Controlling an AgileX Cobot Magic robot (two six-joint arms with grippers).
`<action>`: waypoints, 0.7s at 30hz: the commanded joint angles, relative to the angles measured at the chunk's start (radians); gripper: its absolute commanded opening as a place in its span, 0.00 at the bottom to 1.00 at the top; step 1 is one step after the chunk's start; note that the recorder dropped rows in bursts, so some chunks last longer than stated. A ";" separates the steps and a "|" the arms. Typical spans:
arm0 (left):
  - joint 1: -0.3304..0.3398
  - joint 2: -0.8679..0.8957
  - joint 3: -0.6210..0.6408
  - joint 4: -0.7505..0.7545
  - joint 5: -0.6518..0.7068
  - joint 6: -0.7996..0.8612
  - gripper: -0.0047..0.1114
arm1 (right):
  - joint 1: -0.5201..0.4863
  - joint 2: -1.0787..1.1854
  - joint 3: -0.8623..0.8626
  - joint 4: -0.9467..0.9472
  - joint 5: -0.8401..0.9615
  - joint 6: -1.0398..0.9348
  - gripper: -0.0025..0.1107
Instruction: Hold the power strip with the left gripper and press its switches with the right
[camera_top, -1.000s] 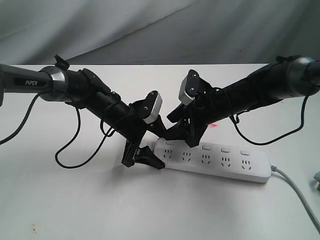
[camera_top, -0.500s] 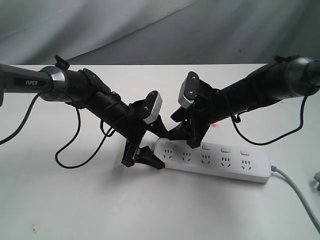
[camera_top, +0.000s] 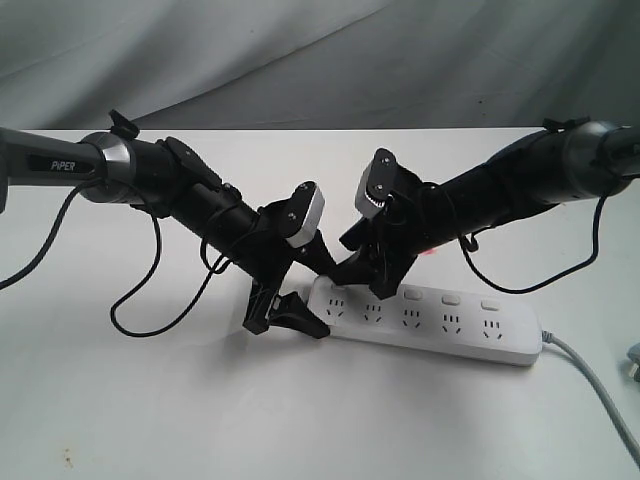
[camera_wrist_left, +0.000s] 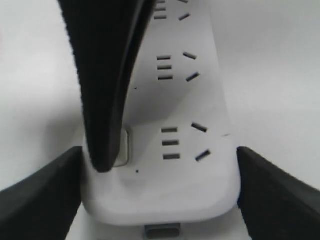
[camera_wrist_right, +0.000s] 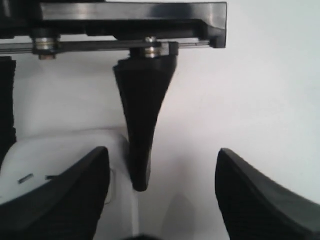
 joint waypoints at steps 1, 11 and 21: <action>-0.004 0.000 -0.003 -0.008 0.002 0.007 0.32 | 0.002 0.009 0.004 -0.187 -0.027 0.083 0.53; -0.004 0.000 -0.003 -0.008 0.002 0.007 0.32 | 0.002 0.009 0.004 -0.196 -0.070 0.094 0.53; -0.004 0.000 -0.003 -0.008 0.002 0.007 0.32 | 0.005 0.040 0.004 -0.173 -0.088 0.092 0.53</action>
